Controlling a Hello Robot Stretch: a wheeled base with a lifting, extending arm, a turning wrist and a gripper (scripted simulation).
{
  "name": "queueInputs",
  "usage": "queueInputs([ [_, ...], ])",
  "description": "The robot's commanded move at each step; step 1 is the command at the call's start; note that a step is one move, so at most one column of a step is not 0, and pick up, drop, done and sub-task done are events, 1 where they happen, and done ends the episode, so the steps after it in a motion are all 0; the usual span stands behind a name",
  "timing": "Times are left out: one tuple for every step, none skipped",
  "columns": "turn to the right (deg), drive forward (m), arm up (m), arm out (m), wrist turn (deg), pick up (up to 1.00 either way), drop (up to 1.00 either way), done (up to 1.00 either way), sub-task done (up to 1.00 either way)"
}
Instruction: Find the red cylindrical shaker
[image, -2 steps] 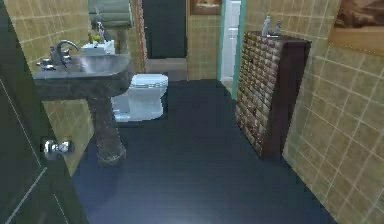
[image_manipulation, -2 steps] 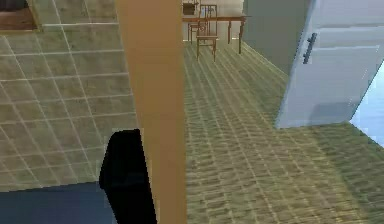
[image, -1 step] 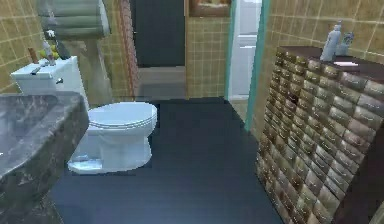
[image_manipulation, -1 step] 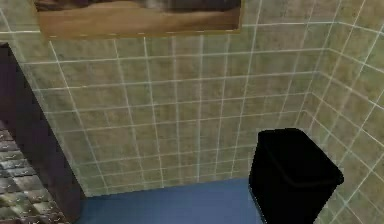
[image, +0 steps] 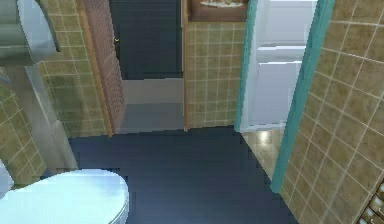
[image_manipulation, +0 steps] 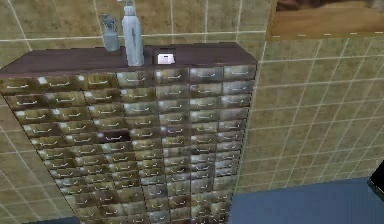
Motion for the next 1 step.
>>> queueInputs([
  [3.0, 0.00, 0.00, 0.00, 0.0, 0.00, 0.00, 0.00, 0.00],
])
